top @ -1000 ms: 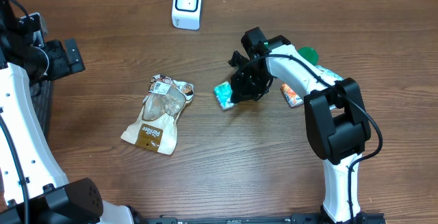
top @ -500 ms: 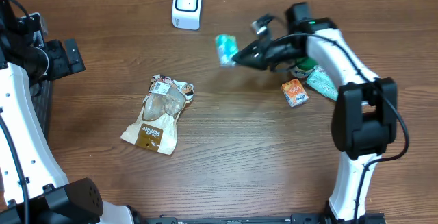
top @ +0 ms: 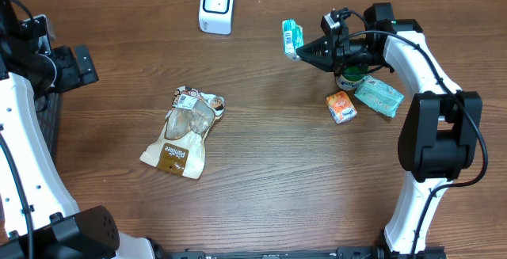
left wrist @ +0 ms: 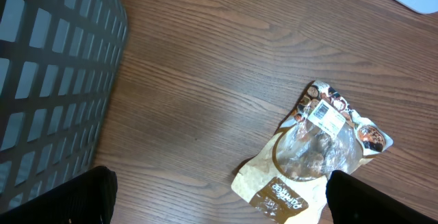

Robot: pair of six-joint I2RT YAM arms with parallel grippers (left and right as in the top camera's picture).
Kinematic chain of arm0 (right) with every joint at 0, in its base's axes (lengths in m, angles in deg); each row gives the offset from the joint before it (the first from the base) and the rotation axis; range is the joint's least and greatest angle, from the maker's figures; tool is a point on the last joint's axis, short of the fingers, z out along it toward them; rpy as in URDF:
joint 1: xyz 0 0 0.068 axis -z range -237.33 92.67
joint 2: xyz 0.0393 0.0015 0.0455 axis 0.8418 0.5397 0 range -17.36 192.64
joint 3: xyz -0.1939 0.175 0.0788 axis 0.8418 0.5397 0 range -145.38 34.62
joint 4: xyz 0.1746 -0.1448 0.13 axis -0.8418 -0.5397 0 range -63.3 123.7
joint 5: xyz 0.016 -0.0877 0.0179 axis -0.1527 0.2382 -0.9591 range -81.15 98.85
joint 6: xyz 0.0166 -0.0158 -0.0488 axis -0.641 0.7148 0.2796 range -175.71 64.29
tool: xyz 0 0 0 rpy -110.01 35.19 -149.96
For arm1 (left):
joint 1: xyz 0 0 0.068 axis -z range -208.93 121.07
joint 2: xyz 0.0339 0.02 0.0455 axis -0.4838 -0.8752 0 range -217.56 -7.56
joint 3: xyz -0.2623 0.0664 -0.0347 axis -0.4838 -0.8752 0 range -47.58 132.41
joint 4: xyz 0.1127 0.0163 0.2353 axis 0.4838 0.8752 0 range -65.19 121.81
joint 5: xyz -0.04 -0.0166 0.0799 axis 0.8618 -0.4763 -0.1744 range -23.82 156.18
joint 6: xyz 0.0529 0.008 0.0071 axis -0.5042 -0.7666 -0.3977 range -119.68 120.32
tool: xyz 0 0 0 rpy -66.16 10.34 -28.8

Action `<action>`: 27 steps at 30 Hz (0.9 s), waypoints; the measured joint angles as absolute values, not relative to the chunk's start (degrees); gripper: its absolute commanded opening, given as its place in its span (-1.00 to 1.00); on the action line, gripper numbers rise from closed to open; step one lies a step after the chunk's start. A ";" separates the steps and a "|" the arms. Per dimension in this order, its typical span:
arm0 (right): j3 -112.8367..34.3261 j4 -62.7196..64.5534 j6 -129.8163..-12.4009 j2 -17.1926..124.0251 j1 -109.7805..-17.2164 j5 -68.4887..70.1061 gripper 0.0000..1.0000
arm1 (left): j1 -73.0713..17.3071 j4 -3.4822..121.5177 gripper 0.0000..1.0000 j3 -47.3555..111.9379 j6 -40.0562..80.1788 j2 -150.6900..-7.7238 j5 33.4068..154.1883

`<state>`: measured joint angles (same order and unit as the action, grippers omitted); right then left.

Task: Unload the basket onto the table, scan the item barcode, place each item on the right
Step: 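Carry the tissue pack to the scanner and hold it there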

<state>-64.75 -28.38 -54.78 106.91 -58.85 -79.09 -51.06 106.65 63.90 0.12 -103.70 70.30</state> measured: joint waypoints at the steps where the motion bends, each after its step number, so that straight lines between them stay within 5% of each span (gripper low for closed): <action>1: -64.75 -28.62 -54.50 106.87 -58.85 -79.11 -0.92 | -51.06 106.63 1.00 63.90 0.12 -103.70 70.30; 8: -64.82 -30.92 -56.90 105.42 -59.84 -66.46 -0.92 | -51.06 106.65 0.99 63.90 0.12 -103.70 70.30; 18: -80.86 -38.59 -67.17 105.27 -71.64 -22.90 -0.93 | -51.06 106.68 0.99 63.90 0.12 -103.70 70.32; 27: -91.48 -12.95 -62.37 104.81 -84.25 15.09 -0.92 | -51.06 106.65 0.99 63.90 0.12 -103.70 70.32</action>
